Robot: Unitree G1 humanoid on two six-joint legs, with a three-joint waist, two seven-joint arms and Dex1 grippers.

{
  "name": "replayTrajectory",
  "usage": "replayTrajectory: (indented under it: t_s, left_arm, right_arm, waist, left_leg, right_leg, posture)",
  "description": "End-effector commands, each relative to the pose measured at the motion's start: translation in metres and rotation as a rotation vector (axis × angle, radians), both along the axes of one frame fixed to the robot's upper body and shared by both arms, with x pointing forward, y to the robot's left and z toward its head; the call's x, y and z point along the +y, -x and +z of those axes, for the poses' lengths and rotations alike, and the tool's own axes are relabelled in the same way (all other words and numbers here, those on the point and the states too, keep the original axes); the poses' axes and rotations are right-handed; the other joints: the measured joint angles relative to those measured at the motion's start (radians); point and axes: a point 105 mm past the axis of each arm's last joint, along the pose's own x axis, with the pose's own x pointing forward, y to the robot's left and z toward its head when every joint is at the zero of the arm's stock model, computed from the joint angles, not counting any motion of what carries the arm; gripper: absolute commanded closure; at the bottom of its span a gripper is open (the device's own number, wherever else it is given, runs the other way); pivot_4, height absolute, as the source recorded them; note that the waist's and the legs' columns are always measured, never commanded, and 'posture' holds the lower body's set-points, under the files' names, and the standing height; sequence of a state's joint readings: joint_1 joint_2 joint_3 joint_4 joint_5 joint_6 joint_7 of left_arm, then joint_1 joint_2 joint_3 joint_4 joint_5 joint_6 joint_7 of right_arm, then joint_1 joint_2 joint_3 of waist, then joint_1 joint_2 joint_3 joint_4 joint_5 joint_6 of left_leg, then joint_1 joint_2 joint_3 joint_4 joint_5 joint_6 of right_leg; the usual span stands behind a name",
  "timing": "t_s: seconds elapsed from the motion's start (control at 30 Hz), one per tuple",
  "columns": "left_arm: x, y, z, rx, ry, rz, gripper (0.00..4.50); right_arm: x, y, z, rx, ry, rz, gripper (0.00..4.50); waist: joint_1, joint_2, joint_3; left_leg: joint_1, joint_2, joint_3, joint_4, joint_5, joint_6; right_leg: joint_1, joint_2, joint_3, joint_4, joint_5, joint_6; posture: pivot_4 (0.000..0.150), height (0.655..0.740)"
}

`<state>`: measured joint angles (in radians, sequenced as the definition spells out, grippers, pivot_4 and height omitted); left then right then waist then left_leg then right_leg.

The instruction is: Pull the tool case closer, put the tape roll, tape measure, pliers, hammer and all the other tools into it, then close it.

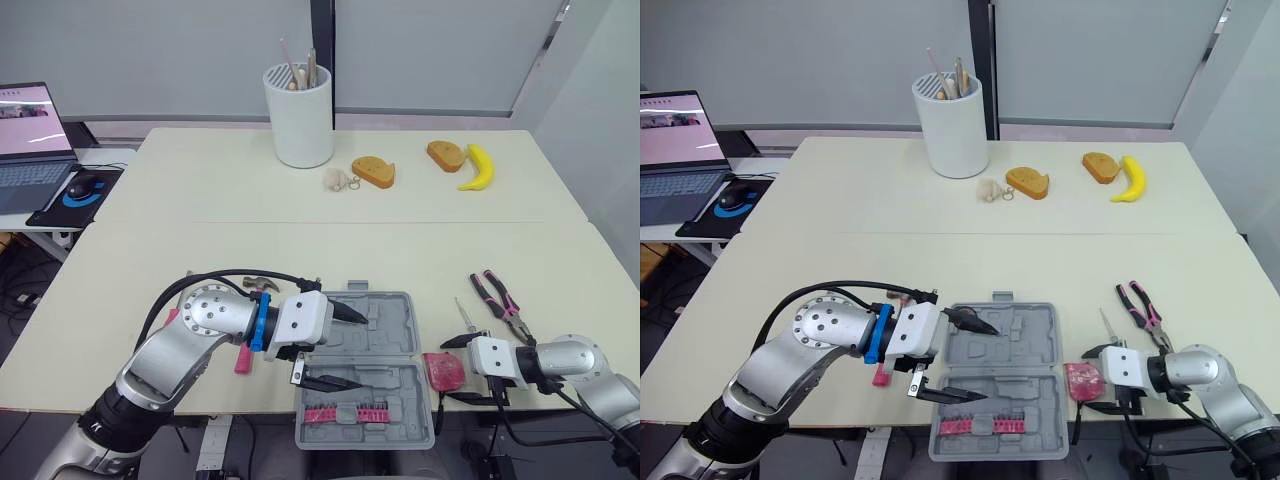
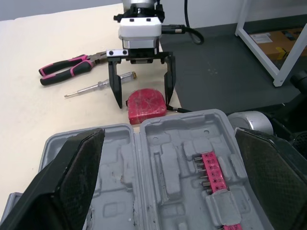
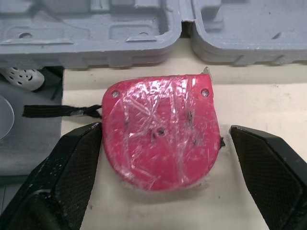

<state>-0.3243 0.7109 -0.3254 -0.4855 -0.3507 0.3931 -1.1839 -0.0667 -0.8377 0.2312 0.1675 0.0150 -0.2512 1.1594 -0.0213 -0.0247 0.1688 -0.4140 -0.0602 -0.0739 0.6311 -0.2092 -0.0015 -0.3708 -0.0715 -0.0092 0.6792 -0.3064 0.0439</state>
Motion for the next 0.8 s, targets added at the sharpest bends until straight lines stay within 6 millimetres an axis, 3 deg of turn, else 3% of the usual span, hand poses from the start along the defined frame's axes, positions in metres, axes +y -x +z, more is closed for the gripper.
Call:
replayTrajectory:
  t_s: [0.03, 0.13, 0.27, 0.37, 0.53, 0.63, 0.73, 0.8]
  left_arm:
    - [-0.006, 0.008, 0.005, -0.022, 0.018, -0.031, 0.0]
    - [-0.005, 0.007, 0.004, -0.022, 0.016, -0.028, 0.0]
    - [-0.005, 0.006, 0.004, -0.022, 0.016, -0.028, 0.0]
    - [-0.005, 0.005, 0.004, -0.023, 0.017, -0.027, 0.0]
    - [-0.004, 0.003, 0.004, -0.025, 0.036, -0.008, 0.0]
    - [0.002, -0.006, 0.011, -0.031, 0.082, 0.059, 0.0]
    - [0.009, -0.012, 0.015, -0.022, 0.11, 0.133, 0.0]
    - [0.015, -0.016, 0.015, -0.026, 0.111, 0.175, 0.0]
  right_arm:
    - [0.002, -0.002, -0.001, -0.006, -0.012, 0.014, 0.03]
    - [0.002, -0.002, -0.003, 0.0, -0.022, 0.006, 0.2]
    - [0.0, -0.003, -0.001, 0.004, -0.03, 0.003, 1.22]
    - [-0.001, -0.003, 0.002, 0.001, -0.034, 0.003, 1.24]
    - [-0.004, -0.008, 0.024, -0.016, -0.047, -0.035, 1.24]
    - [-0.013, -0.018, 0.045, -0.062, 0.087, -0.058, 1.24]
    - [0.001, -0.03, 0.073, -0.097, 0.18, -0.067, 1.24]
    - [0.013, -0.033, 0.081, -0.096, 0.234, -0.051, 1.24]
  waist:
    - [0.0, 0.0, 0.0]
    - [-0.002, 0.0, 0.0]
    - [-0.003, 0.0, 0.0]
    - [-0.003, 0.0, 0.0]
    - [-0.002, 0.0, 0.0]
    - [-0.002, 0.001, 0.0]
    - [-0.009, 0.002, 0.001]
    - [-0.009, 0.003, 0.0]
  left_leg:
    - [0.0, 0.0, 0.0, 0.0, 0.0, 0.0]
    - [0.001, 0.0, 0.0, 0.0, 0.0, 0.0]
    - [0.002, 0.0, 0.0, 0.0, 0.0, 0.0]
    - [0.002, 0.0, 0.0, 0.0, 0.0, 0.0]
    - [0.002, 0.0, 0.0, 0.0, 0.0, 0.0]
    - [0.002, 0.0, 0.0, 0.0, 0.0, 0.0]
    - [0.002, 0.001, 0.001, 0.0, 0.0, 0.0]
    - [0.001, 0.002, 0.001, 0.0, 0.0, 0.0]
  right_leg:
    - [0.0, 0.0, 0.0, 0.0, 0.0, 0.0]
    - [0.001, 0.0, 0.0, 0.0, 0.0, 0.0]
    - [0.001, 0.0, 0.0, 0.0, 0.0, 0.0]
    - [0.001, 0.0, 0.0, 0.0, 0.0, 0.0]
    - [0.001, 0.0, 0.001, 0.0, 0.0, 0.0]
    - [0.001, 0.0, 0.001, 0.0, 0.0, 0.0]
    - [-0.001, 0.0, 0.001, 0.001, 0.0, 0.0]
    - [-0.001, 0.0, 0.001, 0.001, 0.0, 0.0]
  posture:
    - [0.15, 0.74]
    - [0.15, 0.74]
    - [0.15, 0.74]
    - [0.15, 0.74]
    - [0.15, 0.74]
    - [0.15, 0.74]
    - [0.15, 0.74]
    - [0.15, 0.74]
